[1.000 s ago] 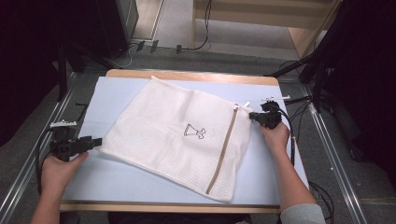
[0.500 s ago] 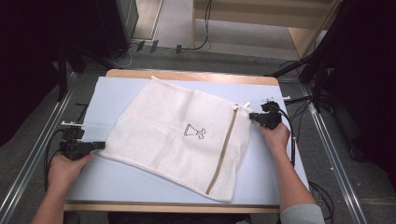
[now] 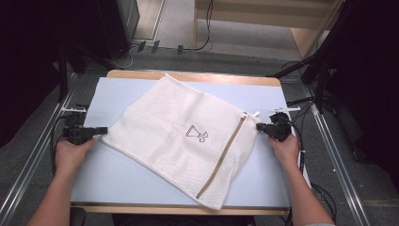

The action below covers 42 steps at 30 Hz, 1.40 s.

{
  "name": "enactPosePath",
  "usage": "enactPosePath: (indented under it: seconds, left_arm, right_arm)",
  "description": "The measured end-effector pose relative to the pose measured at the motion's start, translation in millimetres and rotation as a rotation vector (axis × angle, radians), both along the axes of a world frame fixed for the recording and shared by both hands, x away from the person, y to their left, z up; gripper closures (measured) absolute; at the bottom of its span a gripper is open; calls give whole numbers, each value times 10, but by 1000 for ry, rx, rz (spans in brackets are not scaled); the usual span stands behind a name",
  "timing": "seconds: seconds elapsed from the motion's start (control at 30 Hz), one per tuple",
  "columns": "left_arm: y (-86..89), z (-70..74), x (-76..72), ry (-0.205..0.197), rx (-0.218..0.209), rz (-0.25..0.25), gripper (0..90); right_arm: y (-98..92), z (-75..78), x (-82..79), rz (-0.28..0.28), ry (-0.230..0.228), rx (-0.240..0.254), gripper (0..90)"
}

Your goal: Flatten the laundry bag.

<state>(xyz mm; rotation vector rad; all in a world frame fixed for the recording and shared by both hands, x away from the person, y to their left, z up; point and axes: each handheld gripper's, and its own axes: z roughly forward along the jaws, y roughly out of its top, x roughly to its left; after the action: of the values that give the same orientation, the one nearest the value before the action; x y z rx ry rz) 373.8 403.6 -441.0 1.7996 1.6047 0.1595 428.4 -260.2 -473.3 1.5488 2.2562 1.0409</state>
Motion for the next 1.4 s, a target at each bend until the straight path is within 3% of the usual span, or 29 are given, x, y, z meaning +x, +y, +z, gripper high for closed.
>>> enactPosePath:
  seconds: [0.13, 0.3, 0.5, 0.6, 0.67, 0.8, 0.9, 1.1, 1.2, 1.4]
  left_arm:
    - [33, -25, 158, -21, -13, 9, 900]
    - [15, -12, 249, -38, -16, 5, 900]
    - [-19, 2, 326, -51, -18, 2, 897]
    - [-25, 3, 342, -48, -14, 2, 888]
    - [-26, 8, 342, -47, -16, 10, 843]
    - [-46, 34, 316, -47, 13, 8, 665]
    - [-49, 67, 283, -43, 26, 21, 556]
    - [-73, 168, 149, -73, 40, 12, 511]
    - [-132, 219, 60, -84, 44, -2, 504]
    - [-256, 281, -110, -84, 25, -14, 468]
  right_arm:
    - [-18, -4, -178, 20, -8, 1, 871]
    - [-38, 7, -343, 39, -7, -14, 871]
    - [-75, 16, -578, 76, 11, -5, 875]
    - [-82, 22, -675, 130, 32, -4, 872]
    - [-102, 41, -712, 141, 37, -4, 836]
    - [-166, 119, -692, 116, -9, -5, 770]
    - [-155, 191, -661, 104, -76, -2, 700]
    - [-19, 250, -519, 115, -140, 34, 611]
    - [86, 266, -404, 100, -127, 66, 604]
    - [307, 269, -193, 134, -133, 42, 584]
